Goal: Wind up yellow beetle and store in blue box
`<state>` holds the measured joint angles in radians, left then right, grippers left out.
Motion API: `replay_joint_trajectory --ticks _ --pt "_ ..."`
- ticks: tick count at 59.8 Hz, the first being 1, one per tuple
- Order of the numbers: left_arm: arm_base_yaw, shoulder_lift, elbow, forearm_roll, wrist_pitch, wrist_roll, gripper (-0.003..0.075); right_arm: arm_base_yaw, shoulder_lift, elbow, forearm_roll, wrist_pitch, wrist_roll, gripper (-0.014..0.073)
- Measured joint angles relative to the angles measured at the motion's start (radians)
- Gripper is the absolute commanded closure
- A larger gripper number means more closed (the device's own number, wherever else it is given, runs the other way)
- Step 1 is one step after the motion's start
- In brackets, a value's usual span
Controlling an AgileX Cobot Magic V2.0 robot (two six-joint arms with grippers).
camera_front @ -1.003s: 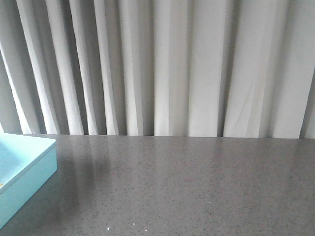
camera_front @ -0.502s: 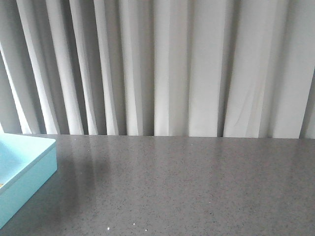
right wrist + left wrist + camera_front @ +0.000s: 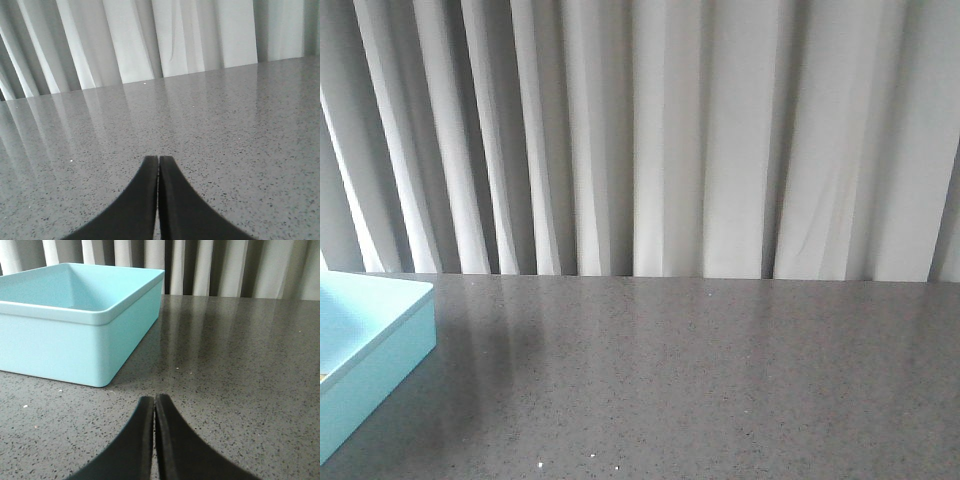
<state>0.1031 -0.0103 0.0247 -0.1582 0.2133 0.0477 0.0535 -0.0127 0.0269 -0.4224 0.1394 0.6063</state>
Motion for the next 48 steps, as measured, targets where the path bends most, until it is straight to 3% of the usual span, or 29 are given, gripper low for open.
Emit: replay_joint_trajectory --ticks 14,48 --pt "0.0 0.0 0.0 0.0 0.0 0.0 0.0726 0.0 0.0 0.0 0.066 0.002 -0.069 0.0595" --pt "0.0 0.0 0.0 0.0 0.0 0.0 0.0726 0.0 0.0 0.0 0.12 0.002 -0.076 0.0595"
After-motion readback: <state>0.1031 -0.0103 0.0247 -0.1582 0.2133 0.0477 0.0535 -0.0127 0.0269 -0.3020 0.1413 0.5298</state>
